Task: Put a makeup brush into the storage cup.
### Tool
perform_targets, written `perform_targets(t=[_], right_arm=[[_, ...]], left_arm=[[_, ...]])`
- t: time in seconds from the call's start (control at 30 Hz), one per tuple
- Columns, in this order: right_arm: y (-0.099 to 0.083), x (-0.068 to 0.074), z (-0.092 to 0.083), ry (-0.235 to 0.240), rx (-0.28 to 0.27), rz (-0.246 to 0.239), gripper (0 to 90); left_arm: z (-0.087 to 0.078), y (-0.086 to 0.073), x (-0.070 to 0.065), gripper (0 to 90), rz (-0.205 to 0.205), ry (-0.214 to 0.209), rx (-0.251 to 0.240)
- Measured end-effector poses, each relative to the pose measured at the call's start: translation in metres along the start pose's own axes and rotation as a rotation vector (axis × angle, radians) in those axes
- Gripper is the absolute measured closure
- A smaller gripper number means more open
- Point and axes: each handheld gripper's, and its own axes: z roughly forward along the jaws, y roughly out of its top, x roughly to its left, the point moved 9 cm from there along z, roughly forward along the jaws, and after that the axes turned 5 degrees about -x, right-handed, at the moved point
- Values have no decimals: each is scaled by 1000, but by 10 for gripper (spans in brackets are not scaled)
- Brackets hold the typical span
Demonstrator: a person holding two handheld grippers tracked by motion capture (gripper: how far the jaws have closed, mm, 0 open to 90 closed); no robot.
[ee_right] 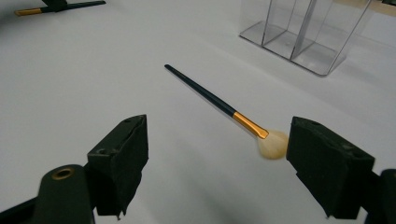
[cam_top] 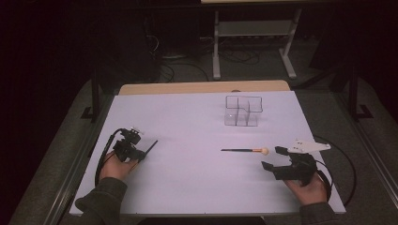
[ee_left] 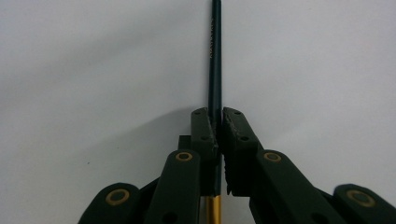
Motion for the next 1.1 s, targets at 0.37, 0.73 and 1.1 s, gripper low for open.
perform_targets(t=[0.37,0.73,1.1], right_arm=[[-1,2,1,10,9,0,200],[2,7,2,39,9,-11,202],[10,18,3,88,21,-20,204]], left_arm=[[-10,4,-6,837,27,-52,-32],[-25,11,-19,836,101,-114,-77],[-37,15,-35,837,148,-176,-102]])
